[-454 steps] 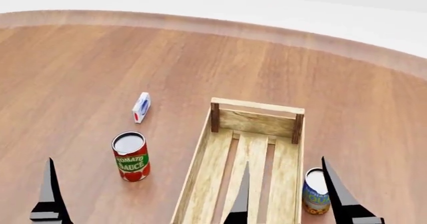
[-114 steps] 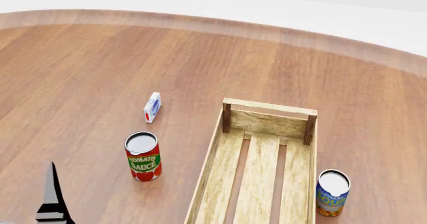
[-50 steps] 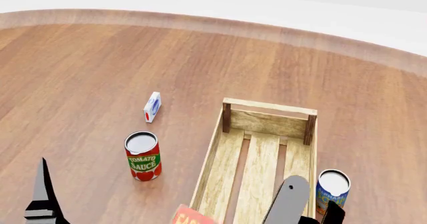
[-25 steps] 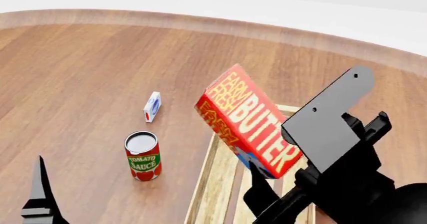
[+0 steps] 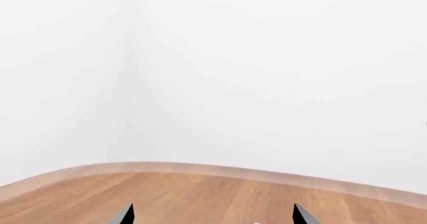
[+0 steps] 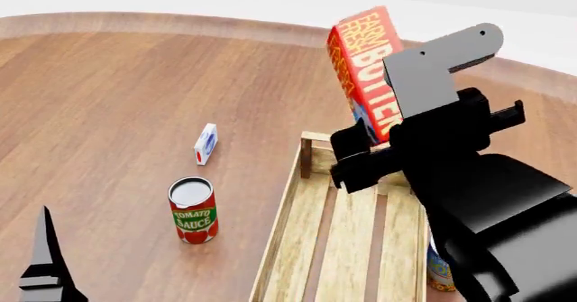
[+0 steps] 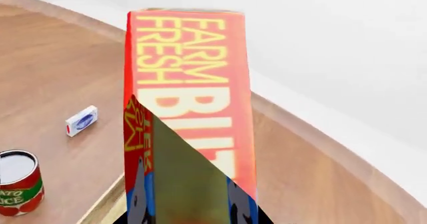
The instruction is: Pick up the butter and put it in the tray.
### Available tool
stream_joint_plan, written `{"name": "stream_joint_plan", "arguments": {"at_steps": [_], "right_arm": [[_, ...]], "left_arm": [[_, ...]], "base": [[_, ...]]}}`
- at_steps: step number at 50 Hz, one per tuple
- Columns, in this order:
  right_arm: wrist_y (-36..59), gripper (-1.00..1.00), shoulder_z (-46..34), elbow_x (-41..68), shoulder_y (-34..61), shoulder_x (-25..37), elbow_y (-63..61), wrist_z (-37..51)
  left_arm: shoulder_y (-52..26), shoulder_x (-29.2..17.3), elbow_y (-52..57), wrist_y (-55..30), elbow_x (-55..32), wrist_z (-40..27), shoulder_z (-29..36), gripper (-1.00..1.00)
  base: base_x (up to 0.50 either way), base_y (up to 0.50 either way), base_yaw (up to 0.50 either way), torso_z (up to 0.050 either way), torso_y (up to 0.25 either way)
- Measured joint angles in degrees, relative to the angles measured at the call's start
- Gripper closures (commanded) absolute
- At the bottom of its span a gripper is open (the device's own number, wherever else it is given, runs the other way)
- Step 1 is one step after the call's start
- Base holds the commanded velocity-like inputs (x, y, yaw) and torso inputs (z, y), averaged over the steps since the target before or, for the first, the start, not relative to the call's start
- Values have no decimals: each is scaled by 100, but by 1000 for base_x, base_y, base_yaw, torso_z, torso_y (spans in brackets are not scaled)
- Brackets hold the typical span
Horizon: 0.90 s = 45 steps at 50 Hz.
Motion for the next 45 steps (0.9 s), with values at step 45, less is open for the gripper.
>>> {"name": "stream_joint_plan", "arguments": {"at_steps": [45], "right_arm": [[-3003, 100, 630, 563, 1850, -2559, 6868, 1655]], "left_arm": [[-10, -60, -1, 47, -203, -39, -96, -100]], "base": [[0, 0, 0, 1, 1]]}}
